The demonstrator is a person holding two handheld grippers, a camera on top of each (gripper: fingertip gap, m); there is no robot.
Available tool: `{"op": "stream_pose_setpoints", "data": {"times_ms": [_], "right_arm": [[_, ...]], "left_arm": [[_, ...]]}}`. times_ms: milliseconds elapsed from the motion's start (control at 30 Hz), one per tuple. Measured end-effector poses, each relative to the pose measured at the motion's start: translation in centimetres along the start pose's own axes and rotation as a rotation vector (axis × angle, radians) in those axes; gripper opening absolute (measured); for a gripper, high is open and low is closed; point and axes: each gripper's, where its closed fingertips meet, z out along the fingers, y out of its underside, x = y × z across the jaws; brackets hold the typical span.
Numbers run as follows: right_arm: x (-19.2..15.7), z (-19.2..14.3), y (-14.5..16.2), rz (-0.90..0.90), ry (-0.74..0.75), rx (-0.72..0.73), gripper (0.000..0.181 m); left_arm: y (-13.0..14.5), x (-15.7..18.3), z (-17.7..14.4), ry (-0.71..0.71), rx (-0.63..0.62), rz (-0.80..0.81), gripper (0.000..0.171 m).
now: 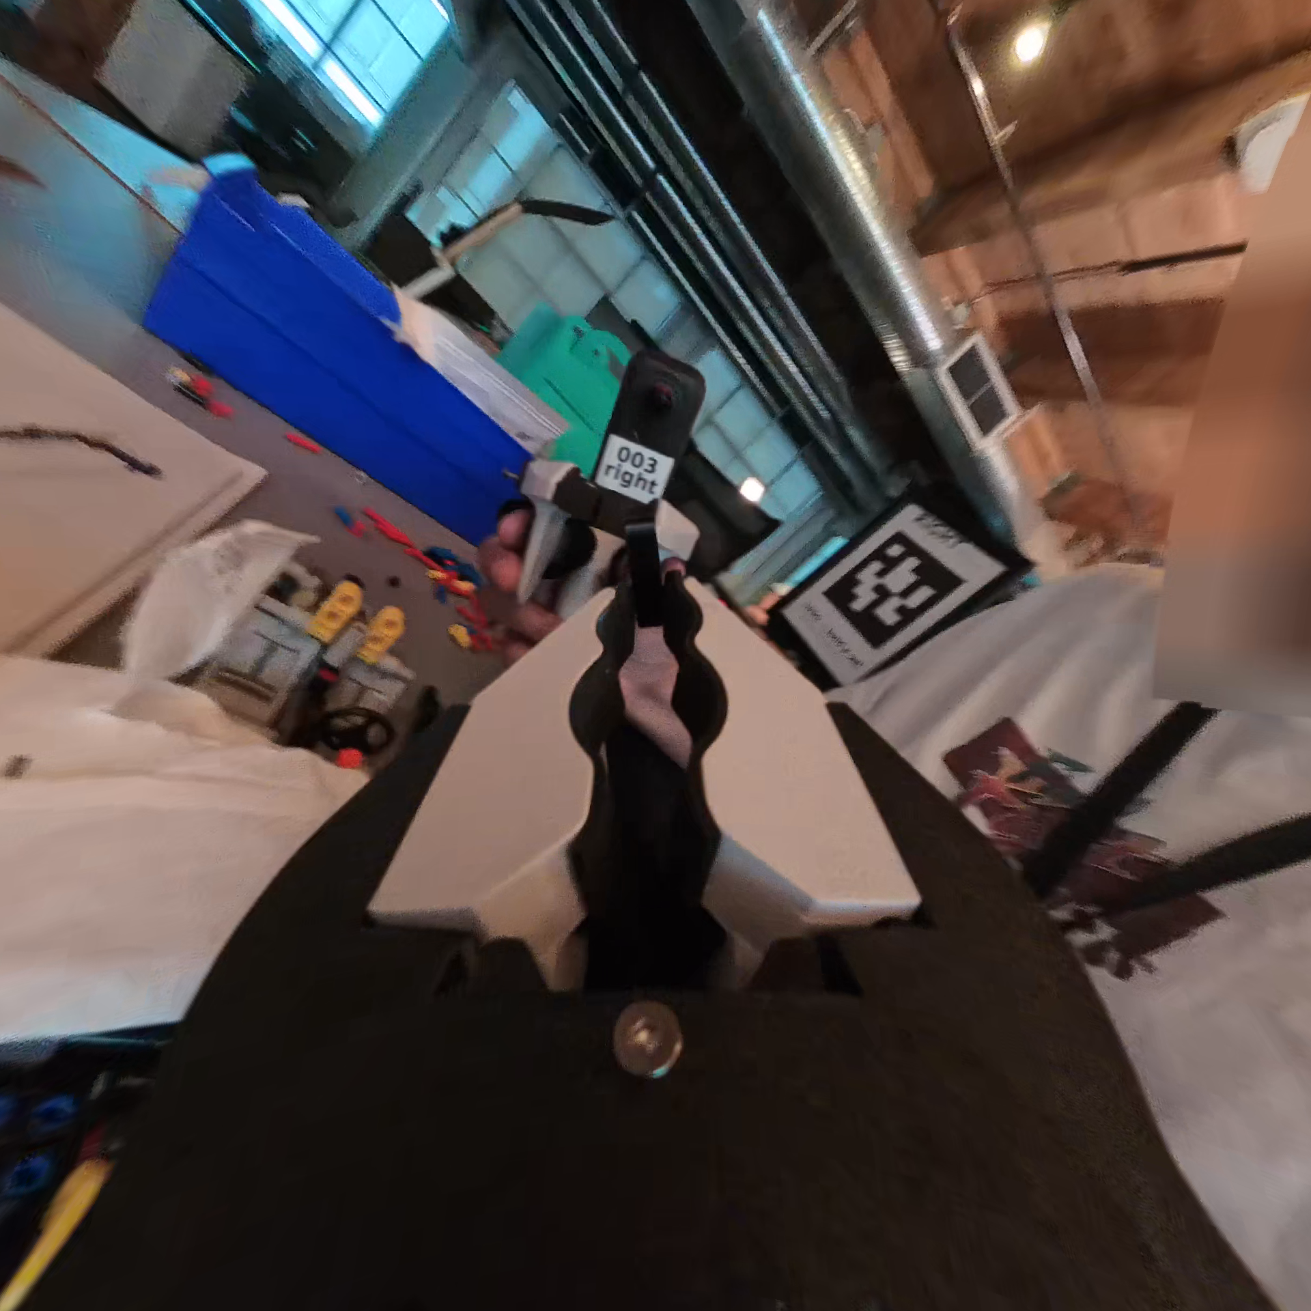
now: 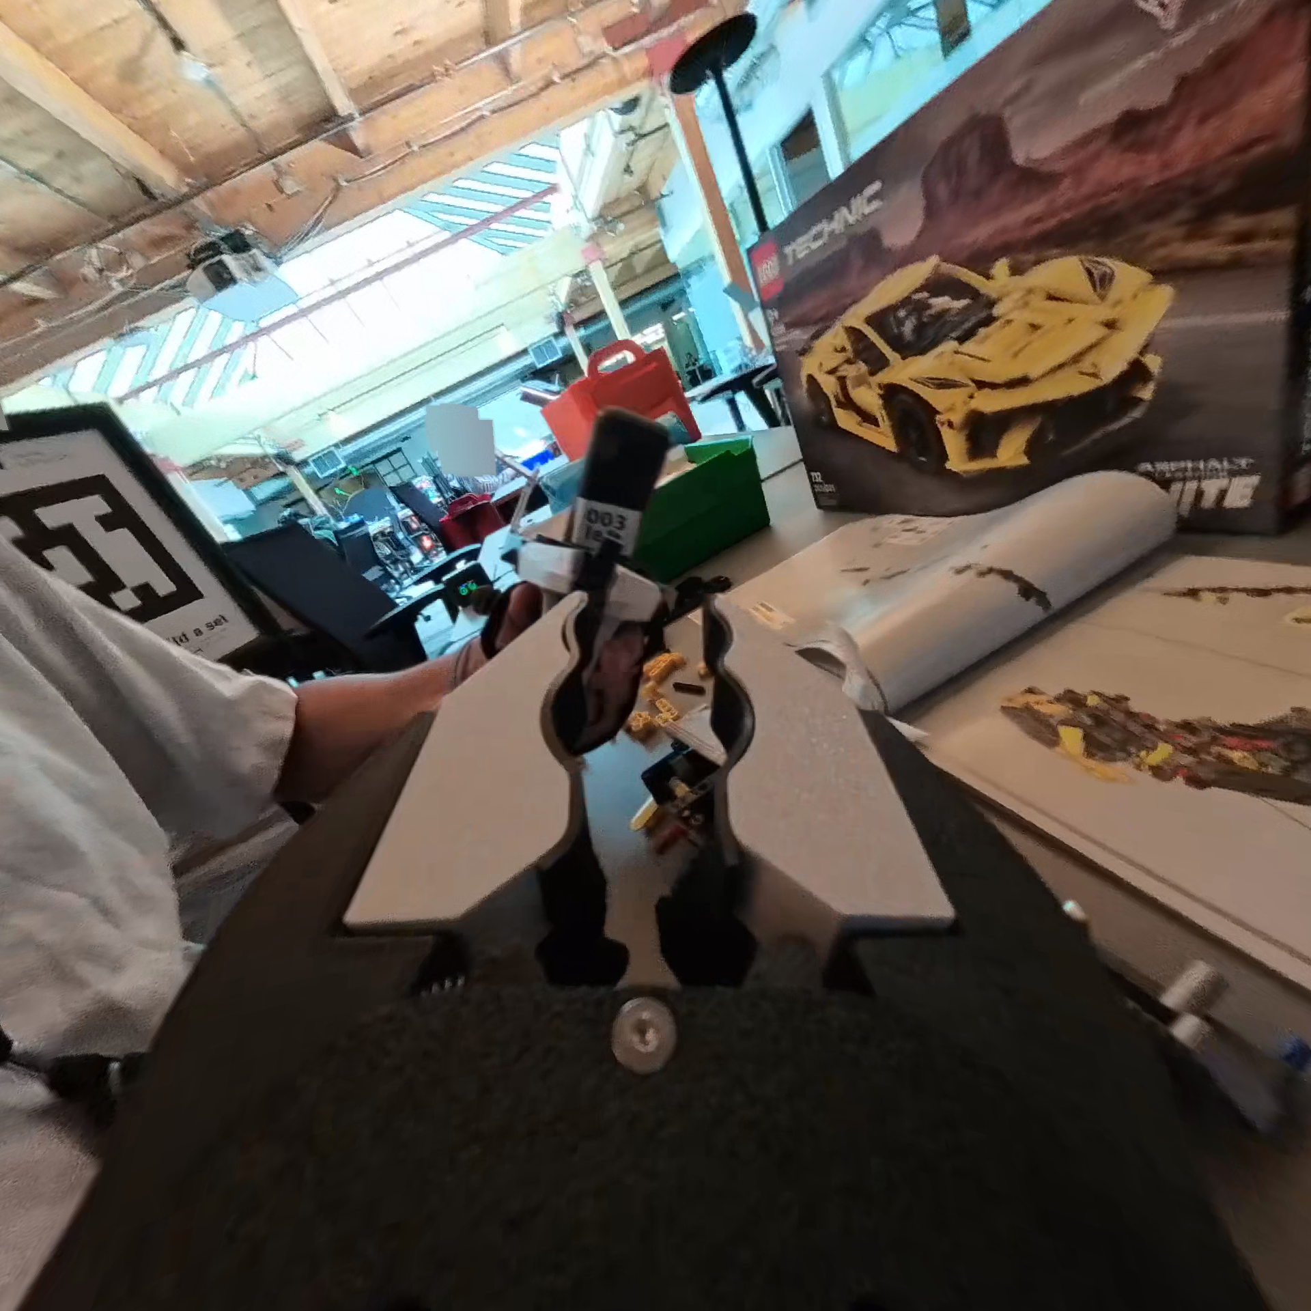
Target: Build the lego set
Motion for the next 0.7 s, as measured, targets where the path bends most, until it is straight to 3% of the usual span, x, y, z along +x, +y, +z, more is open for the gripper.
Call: {"op": "stream_pose_setpoints", "data": {"times_ms": [233,400,700], "right_arm": [[-3.7,2.1,2.2,-0.336,-0.095,-0.072,0.028],[-3.6,1.9,2.3,-0.574,0.004,-0.073,0.02],[-4.6,1.8,3.7,-0.705,-0.009,-0.138,0.021]], "left_arm": [[-0.2,1.0,-0.2,0.061,0.042,-0.044,0.005],[0.1,1.5,-0.3,0.095,0.051,-0.104,0.005],[2.9,1.2,0.5,0.103,-0.077,-0.153,0.005]]}}
